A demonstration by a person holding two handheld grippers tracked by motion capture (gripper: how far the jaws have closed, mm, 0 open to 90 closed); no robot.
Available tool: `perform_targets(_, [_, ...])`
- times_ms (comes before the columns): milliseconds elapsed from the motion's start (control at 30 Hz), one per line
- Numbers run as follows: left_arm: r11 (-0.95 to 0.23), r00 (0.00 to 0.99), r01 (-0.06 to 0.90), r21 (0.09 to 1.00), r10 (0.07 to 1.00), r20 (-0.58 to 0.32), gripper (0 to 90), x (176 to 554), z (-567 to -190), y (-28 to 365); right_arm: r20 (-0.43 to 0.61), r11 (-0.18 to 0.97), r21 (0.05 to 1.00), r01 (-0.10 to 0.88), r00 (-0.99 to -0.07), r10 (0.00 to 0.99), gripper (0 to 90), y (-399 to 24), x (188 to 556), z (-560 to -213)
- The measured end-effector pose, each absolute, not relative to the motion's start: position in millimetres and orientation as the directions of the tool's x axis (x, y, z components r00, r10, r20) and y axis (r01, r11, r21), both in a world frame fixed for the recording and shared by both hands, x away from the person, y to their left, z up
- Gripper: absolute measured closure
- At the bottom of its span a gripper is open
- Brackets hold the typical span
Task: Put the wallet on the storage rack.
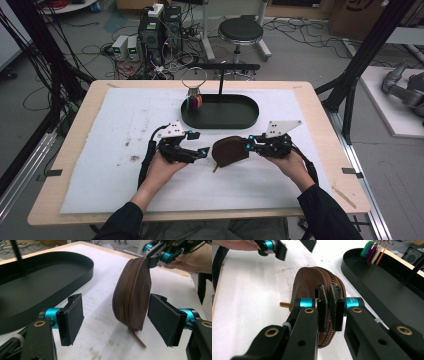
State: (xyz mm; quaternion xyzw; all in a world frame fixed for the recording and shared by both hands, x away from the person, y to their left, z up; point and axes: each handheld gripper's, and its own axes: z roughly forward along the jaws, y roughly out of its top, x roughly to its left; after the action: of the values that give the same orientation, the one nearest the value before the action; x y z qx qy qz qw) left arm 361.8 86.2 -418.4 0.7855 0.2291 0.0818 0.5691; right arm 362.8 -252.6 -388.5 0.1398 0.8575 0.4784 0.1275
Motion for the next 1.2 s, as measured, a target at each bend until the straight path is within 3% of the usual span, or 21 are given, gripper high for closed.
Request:
perform_targets(867, [-0.288,0.927,0.317,0.904,0.295,-0.231,54.2,381,-441,56,-0.057,0.506,0.855,0.113,-0.950,0.308,86.6,-263,364,-392])
perform_targets(1000, [-0.296,0.934,0.300,0.907,0.285,-0.216,62.5,380,-439,56,-0.049,0.507,0.853,0.120,-0.950,0.307,86.0,-265,364,-392])
perform_targets(1200, [-0.313,0.946,0.248,0.917,0.283,-0.159,67.8,375,-433,59,-0.045,0.497,0.859,0.122,-0.950,0.310,82.5,-268,365,-392])
